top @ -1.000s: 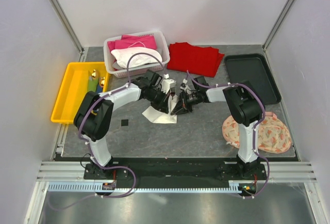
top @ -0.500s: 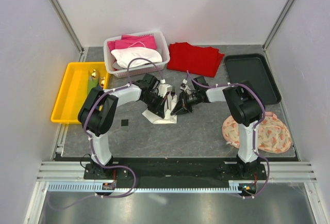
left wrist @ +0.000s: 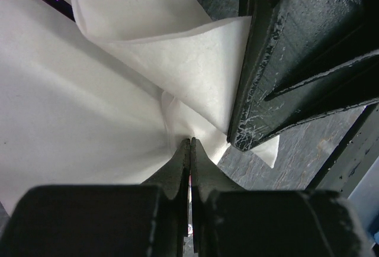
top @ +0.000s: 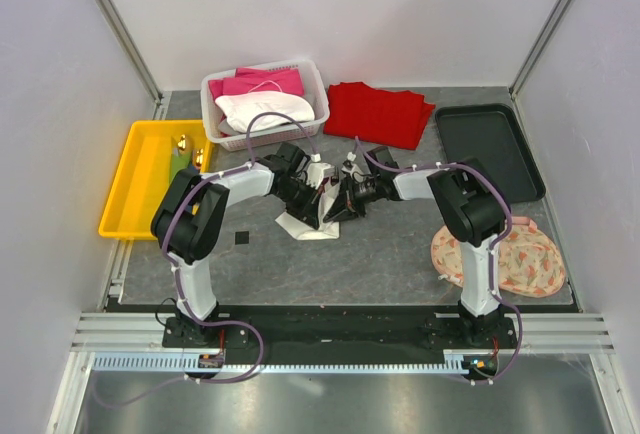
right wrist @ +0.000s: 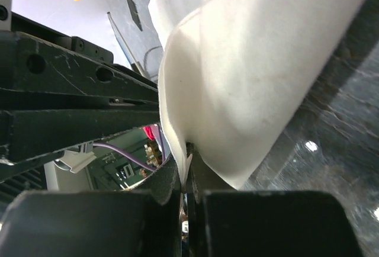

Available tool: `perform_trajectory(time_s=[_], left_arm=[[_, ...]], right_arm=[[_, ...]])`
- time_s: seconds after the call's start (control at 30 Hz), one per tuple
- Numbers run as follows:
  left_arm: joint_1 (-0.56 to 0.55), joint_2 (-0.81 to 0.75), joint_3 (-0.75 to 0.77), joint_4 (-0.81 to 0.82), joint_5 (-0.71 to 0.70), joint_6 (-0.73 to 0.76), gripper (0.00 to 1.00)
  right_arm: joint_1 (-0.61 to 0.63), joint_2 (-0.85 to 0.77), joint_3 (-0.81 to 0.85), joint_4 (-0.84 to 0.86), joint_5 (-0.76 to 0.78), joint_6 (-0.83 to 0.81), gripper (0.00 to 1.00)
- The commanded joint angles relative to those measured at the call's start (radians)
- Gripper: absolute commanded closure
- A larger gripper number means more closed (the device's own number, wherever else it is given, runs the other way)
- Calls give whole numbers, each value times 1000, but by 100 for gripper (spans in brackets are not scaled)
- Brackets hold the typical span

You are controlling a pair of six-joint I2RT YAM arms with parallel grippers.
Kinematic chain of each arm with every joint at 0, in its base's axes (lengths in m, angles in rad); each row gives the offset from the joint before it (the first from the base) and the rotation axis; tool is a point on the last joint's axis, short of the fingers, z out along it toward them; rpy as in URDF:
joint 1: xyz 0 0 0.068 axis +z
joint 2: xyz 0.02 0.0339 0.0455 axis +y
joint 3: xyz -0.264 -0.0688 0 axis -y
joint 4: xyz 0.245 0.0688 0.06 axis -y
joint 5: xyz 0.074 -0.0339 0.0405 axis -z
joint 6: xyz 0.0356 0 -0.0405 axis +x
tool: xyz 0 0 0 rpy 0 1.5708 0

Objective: Place the utensils on the paper napkin and roll it up

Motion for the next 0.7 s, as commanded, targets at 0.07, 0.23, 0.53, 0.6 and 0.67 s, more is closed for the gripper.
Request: perform_trajectory(time_s=[0.07, 0.23, 0.53, 0.6, 0.67], left_arm=[[1, 23, 7, 25, -3, 3, 98], [1, 17, 6, 25, 1, 1, 98], [30, -67, -28, 25, 23, -5, 97], [47, -92, -39, 26, 32, -5, 97], [71, -127, -57, 36, 47, -16, 97]], right_arm=[[11, 36, 32, 87, 2, 57, 96], [11, 56, 32, 87, 23, 57, 91], [11, 70, 15, 92, 31, 53, 50], [9, 69, 16, 92, 36, 54, 41], [11, 69, 20, 90, 36, 54, 33]])
